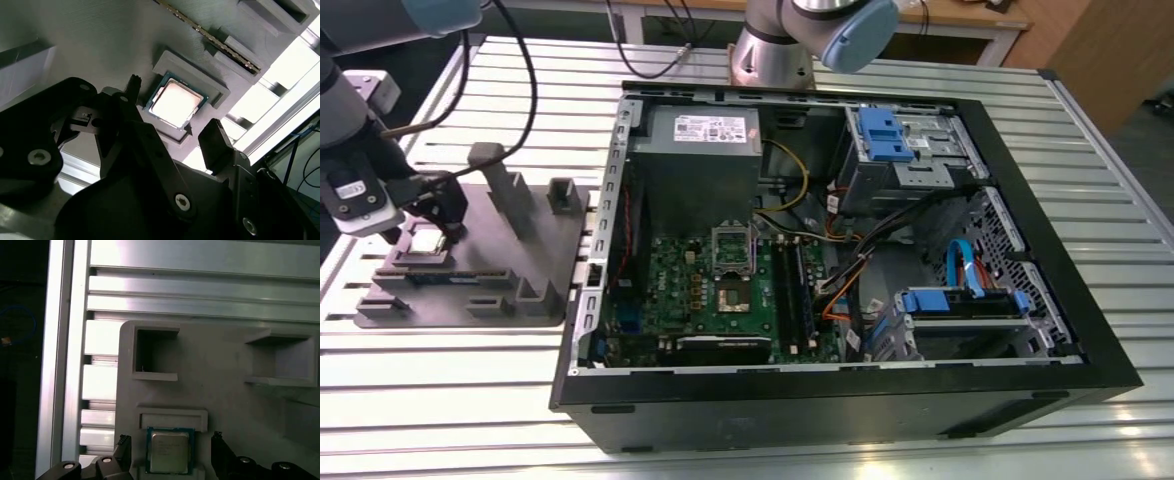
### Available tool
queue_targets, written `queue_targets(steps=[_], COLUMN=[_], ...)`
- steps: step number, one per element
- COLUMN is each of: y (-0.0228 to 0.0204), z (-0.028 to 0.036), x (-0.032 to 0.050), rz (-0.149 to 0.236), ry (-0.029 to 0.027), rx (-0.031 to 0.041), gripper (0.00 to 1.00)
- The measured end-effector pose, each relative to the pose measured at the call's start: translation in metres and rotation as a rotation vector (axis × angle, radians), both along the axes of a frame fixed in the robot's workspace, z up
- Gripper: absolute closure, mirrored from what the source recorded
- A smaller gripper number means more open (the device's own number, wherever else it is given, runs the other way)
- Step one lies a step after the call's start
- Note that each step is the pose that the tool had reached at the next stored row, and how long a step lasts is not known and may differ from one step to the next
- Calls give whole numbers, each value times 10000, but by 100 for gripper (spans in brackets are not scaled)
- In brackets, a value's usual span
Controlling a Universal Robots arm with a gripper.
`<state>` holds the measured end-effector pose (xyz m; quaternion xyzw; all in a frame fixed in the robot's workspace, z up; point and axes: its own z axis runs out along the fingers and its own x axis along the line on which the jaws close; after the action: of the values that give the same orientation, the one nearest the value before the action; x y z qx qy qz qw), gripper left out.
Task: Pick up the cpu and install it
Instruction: 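Pick up the cpu and move it towards the insertion slot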
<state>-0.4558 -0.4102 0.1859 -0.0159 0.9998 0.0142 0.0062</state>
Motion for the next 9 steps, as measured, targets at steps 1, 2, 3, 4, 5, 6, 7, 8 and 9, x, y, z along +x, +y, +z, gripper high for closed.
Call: queue_targets(steps=[1, 2, 3, 4, 5, 6, 7, 8, 9], y=[0, 0, 0, 0, 0, 0, 0, 0, 0], z=[-6, -13, -24, -28, -32, -36, -40, -44, -48], x=[0, 0, 0, 0, 0, 0, 0, 0, 0], rz=[0, -1, 0, 0, 0, -1, 0, -1, -1], ry=[0, 0, 1, 0, 0, 0, 0, 0, 1], rx=[0, 0, -1, 0, 0, 0, 0, 0, 0], gripper=[27, 27, 27, 27, 27, 27, 27, 27, 27])
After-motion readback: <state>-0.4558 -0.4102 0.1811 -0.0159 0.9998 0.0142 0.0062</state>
